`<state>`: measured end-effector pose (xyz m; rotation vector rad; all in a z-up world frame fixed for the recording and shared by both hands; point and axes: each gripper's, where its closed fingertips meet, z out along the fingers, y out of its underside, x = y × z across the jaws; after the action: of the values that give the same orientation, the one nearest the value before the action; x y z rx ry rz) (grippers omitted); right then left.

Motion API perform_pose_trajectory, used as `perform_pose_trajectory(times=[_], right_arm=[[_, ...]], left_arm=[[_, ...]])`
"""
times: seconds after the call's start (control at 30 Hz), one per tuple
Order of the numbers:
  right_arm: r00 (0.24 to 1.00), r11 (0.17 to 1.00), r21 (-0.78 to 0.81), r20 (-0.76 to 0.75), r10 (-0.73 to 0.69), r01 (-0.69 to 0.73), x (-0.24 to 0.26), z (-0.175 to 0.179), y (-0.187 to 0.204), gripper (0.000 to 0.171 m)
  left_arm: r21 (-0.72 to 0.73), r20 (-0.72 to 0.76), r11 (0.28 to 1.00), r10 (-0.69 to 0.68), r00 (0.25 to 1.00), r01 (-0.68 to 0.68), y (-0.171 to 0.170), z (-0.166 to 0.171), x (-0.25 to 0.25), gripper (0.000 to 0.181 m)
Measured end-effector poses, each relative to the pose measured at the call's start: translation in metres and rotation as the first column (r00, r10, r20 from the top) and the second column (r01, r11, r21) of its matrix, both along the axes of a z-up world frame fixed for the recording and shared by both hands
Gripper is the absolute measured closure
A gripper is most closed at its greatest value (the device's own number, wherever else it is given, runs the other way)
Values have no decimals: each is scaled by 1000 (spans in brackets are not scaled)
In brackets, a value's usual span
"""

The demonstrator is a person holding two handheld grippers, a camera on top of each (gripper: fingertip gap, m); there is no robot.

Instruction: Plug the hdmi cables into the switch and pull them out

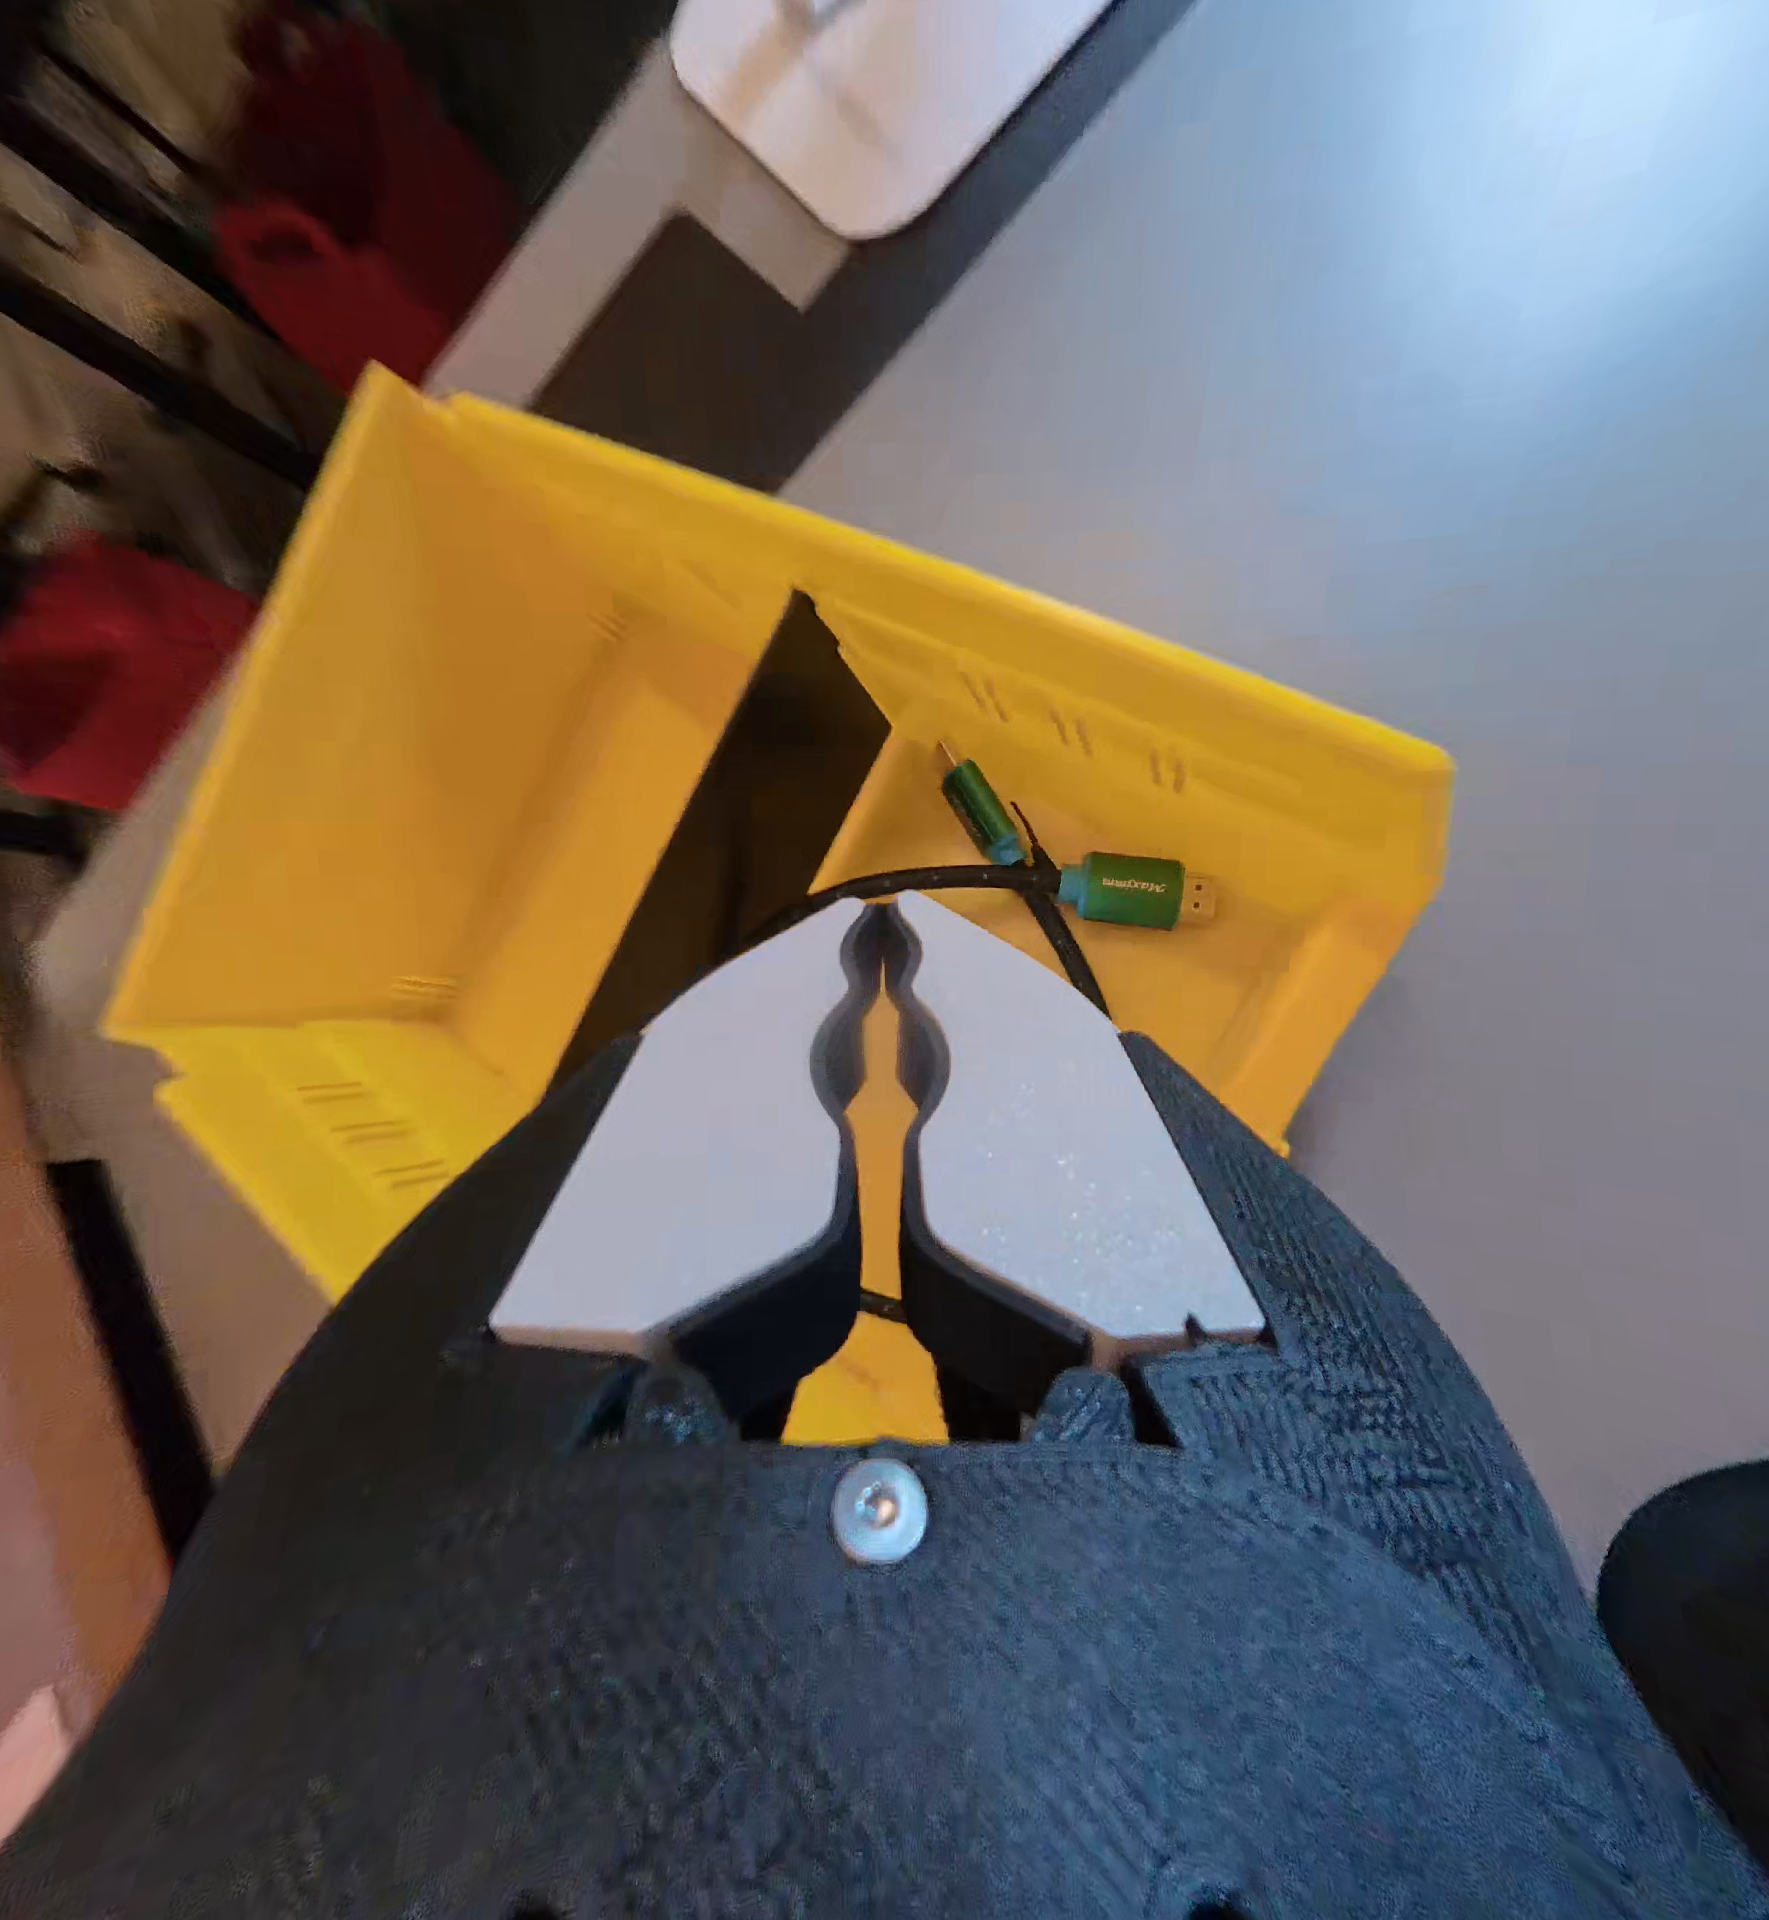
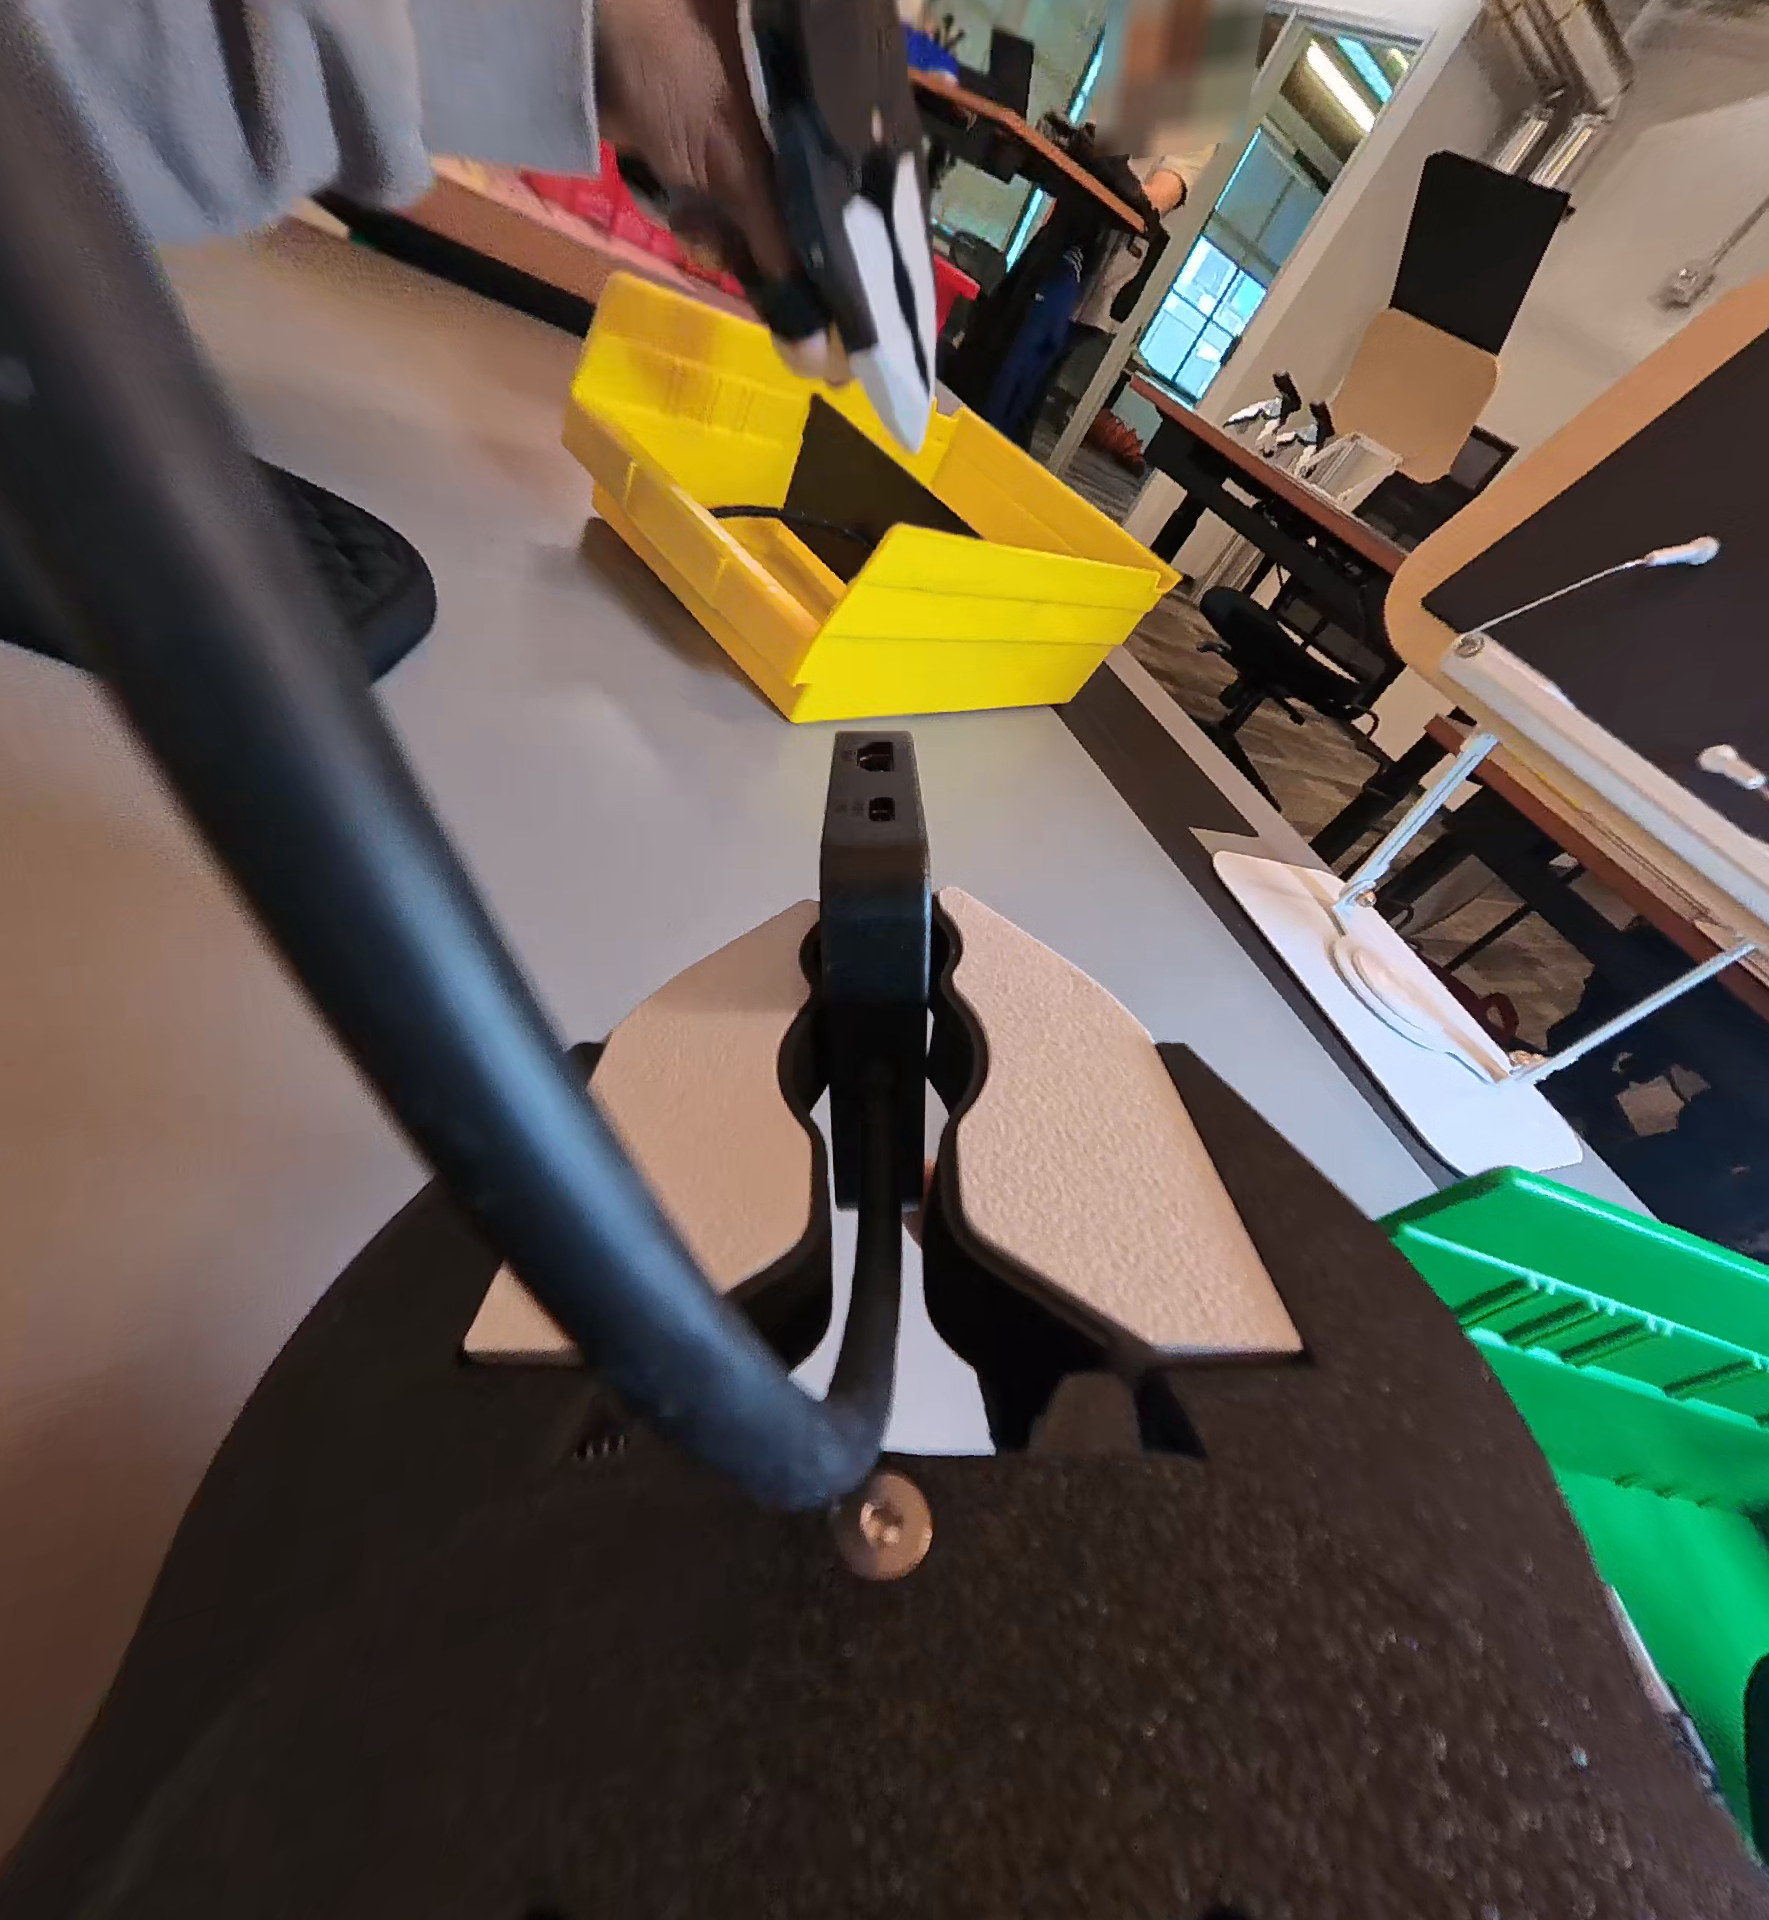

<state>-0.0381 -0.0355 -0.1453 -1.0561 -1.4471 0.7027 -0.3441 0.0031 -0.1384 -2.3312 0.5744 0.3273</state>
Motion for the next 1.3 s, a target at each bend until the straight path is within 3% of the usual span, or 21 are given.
perform_pose_trajectory(times=[0.03, 0.1, 0.17, 0.2, 0.27, 0.37, 0.4, 0.57, 0.63, 0.73, 0.83, 0.97, 1.13, 1.3], right_arm=[[1000, 1000, 1, 9, -4, 4, -1, -3, 1, 157], [1000, 1000, -2, 22, -9, 9, -2, -7, 1, 157], [999, 1000, -2, 32, -12, 12, -3, -9, 0, 157], [999, 1000, 0, 36, -16, 16, -4, -10, 0, 157], [999, 1000, 4, 39, -21, 20, -4, -10, 0, 157], [999, 1000, -11, 36, -15, 15, -3, -10, 1, 157], [999, 1000, -19, 37, -10, 11, -3, -10, 1, 157], [998, 1000, -15, 55, 2, -1, -3, -13, 2, 157], [999, 1000, -1, 50, 7, -7, -2, -10, -2, 157], [999, 1000, 23, 38, 13, -14, -1, -4, -5, 157], [999, 1000, 28, 39, 8, -9, -1, -5, -3, 157], [998, 999, 43, 58, -19, 17, 0, -11, 4, 157], [990, 978, 170, 56, -128, 117, 4, -8, 20, 157], [962, 842, 498, 53, -269, 208, 17, 3, 40, 157]], left_arm=[[22, -14, 1000, -14, 1000, 14, -3, 9, 5, 181], [10, 37, 1000, -12, 999, 11, -5, 7, 12, 181], [-82, 188, 996, 40, 981, -25, -2, -16, 14, 180], [-116, 267, 992, 85, 960, -55, 4, -28, 12, 163], [-212, 388, 972, 182, 903, -105, 14, -53, 6, 148], [-351, 443, 924, 306, 843, -150, 21, -87, 0, 127], [-384, 448, 911, 327, 832, -151, 22, -97, 2, 125], [-378, 395, 922, 244, 886, -86, 28, -104, 19, 154], [-362, 343, 931, 182, 922, -50, 27, -103, 20, 161], [-329, 135, 942, 118, 984, -67, 19, -90, 5, 166], [-247, -113, 966, 52, 992, -79, 11, -48, -13, 170], [-58, -289, 998, 18, 957, -36, 6, 20, -11, 170], [165, -468, 973, -68, 881, 163, 4, 57, 48, 170], [229, -533, 907, -186, 825, 352, 4, 32, 131, 170]])
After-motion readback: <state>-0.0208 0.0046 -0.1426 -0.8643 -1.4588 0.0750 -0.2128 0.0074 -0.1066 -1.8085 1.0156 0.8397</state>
